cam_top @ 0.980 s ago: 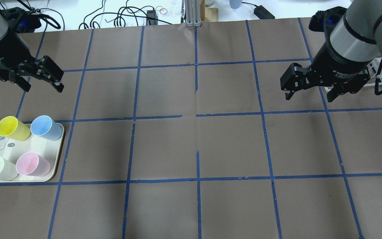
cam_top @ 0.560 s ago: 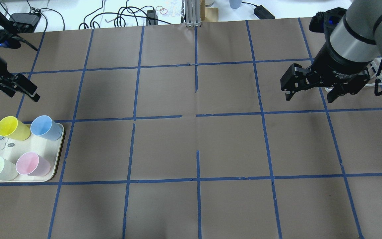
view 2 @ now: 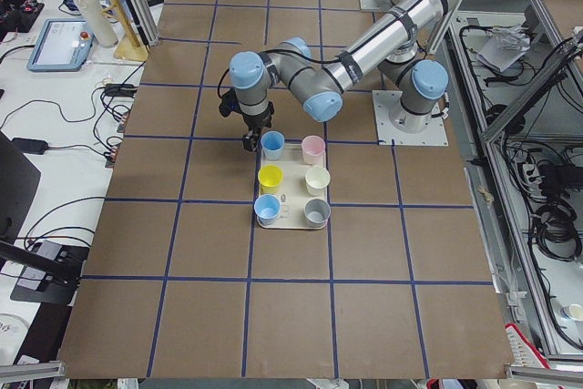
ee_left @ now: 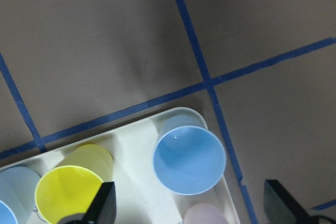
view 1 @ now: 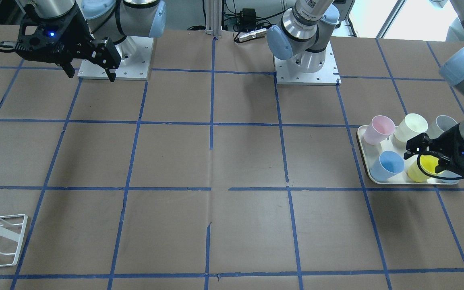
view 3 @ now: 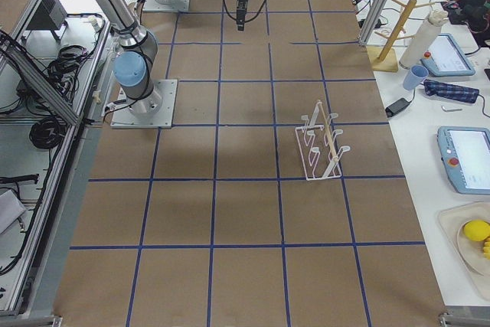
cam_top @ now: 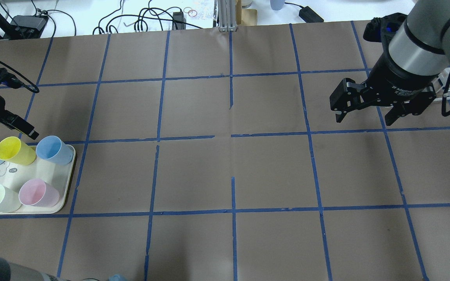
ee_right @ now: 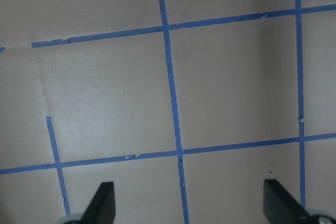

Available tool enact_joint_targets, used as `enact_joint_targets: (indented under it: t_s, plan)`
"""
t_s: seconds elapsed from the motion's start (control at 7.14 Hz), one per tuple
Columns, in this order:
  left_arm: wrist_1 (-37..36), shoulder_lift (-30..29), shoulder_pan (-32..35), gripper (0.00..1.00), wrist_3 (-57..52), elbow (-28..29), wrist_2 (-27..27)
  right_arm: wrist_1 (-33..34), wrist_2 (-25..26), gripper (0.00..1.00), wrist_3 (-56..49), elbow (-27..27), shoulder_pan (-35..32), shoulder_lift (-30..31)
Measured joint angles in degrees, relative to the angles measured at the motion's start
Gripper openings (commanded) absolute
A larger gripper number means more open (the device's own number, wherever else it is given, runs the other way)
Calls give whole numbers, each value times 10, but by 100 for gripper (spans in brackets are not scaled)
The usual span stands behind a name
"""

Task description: Transfer IKEA cup to right arm and place on rack

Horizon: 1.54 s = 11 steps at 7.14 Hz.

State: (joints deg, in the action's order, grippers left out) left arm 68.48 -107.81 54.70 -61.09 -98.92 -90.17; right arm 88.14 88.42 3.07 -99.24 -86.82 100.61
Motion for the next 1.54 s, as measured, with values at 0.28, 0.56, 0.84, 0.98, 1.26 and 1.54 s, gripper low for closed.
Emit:
enact_joint_targets:
  t_s: [0.28,0.56,0.84,0.98,1.26,1.54]
  plan:
    - [-9,-19,-2,100,-10,-3,-1,-8,-4,100,-7,-1,-1,5]
    - [-21,-24,3,99,-8,-20,-2,-14,-68,100,-12,-1,-2,7]
    - [-56,-29,4,93,-7,-33,-5,-15,-235,100,-13,0,0,5]
    - [-63,-30,5,89,-6,-36,-6,-17,-320,100,-15,-2,2,4]
    - [-65,-31,7,49,-5,-43,-7,-22,-474,100,-29,-5,5,2]
    - [-65,-31,7,18,-2,-44,-7,-29,-595,100,-72,-21,23,-8]
